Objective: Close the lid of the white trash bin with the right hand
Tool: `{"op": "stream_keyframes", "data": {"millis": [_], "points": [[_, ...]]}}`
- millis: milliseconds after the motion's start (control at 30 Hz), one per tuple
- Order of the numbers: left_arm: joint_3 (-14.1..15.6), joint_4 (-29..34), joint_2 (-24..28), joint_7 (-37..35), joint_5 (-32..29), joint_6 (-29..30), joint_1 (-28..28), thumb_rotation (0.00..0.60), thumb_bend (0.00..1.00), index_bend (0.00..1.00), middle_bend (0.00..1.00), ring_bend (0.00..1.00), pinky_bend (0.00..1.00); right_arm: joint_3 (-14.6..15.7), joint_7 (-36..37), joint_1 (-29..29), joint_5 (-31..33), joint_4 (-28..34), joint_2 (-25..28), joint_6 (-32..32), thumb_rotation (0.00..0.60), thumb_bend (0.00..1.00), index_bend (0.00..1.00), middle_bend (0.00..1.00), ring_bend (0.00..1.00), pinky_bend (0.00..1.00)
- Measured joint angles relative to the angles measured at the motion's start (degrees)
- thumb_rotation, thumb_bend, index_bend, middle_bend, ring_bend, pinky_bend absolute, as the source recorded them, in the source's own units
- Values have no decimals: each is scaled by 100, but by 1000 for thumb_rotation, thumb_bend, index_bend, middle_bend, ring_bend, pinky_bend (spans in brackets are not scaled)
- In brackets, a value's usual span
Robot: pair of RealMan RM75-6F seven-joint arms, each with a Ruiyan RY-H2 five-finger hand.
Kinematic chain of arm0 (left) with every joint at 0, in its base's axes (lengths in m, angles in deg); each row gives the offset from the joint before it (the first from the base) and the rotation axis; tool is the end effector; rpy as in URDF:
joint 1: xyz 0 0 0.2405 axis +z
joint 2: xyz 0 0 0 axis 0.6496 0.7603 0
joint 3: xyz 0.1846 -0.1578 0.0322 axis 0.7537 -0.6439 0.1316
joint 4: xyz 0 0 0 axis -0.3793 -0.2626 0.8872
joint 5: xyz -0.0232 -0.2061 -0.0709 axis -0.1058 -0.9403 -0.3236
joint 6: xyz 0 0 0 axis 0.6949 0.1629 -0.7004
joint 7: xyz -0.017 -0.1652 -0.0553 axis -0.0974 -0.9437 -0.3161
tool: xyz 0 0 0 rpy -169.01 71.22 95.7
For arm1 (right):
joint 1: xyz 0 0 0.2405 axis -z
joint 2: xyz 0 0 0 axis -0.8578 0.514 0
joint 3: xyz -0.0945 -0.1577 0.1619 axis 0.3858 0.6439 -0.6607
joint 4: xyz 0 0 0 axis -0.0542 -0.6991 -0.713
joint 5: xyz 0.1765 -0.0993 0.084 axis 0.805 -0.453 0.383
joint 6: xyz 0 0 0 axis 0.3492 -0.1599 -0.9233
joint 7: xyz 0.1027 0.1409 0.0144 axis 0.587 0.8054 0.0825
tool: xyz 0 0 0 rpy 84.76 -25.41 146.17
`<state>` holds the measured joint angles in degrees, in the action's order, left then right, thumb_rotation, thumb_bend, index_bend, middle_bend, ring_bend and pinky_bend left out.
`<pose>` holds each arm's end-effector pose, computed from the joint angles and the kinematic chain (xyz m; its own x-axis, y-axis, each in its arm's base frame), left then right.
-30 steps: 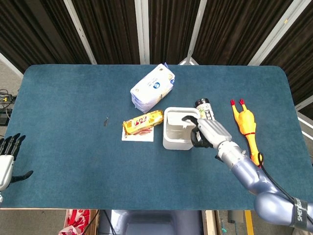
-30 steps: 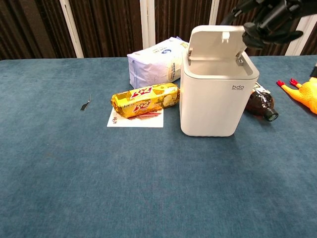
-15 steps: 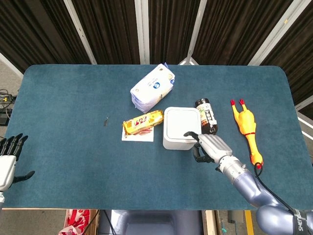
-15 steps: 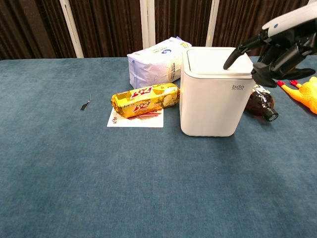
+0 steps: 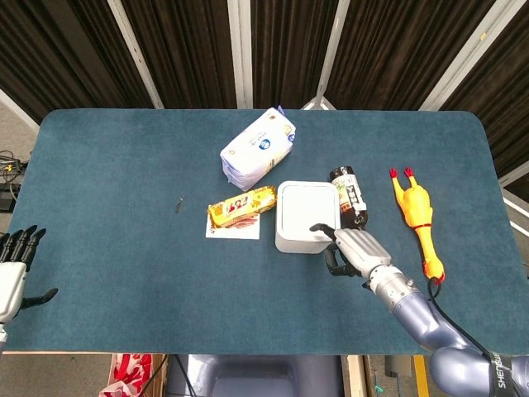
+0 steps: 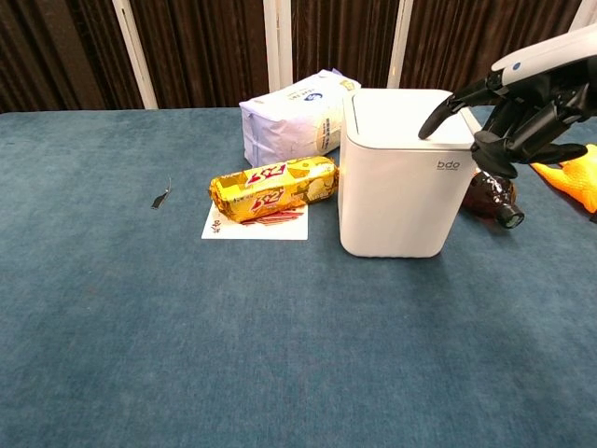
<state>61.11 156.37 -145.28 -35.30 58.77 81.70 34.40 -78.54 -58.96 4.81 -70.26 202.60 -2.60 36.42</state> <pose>-0.3114 0.2151 0.1406 0.4922 0.0831 0.8665 0.8666 0.0475 -0.4968 -0.0996 -0.3100 0.0649 0.1258 -0.6287 0.7674 -0.9921 -0.0814 0.0959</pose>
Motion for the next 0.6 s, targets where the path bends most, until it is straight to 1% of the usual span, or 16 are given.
{"op": "stream_keyframes", "data": {"millis": [167, 300, 400, 500, 533, 567, 600], "points": [[-15, -10, 7, -38, -18, 23, 10, 600, 0, 0, 0, 0, 0, 21, 7, -25, 45, -29, -24, -56, 600, 749, 189, 722, 846, 876], [-18, -31, 1, -52, -7, 49, 19, 600, 0, 0, 0, 0, 0, -88, 115, 30, -27, -53, 24, -271, 600, 749, 189, 722, 846, 876], [-27, -46, -1, -57, -16, 68, 25, 600, 0, 0, 0, 0, 0, -179, 179, 137, -252, -63, 96, -548, 600, 748, 178, 704, 801, 863], [-36, -58, -8, -73, -16, 98, 35, 600, 0, 0, 0, 0, 0, -218, 249, 360, -677, -70, 145, -922, 600, 746, 124, 592, 675, 760], [-37, -63, -12, -74, -12, 107, 38, 600, 0, 0, 0, 0, 0, -214, 270, 452, -844, -78, 153, -1041, 600, 717, 84, 520, 598, 693], [-37, -67, -17, -77, -6, 114, 41, 600, 0, 0, 0, 0, 0, -200, 290, 554, -1029, -90, 160, -1159, 600, 664, 42, 431, 498, 605], [-33, -70, -24, -79, 0, 122, 46, 600, 0, 0, 0, 0, 0, -166, 318, 705, -1299, -116, 167, -1315, 600, 620, 22, 367, 424, 540]]}}
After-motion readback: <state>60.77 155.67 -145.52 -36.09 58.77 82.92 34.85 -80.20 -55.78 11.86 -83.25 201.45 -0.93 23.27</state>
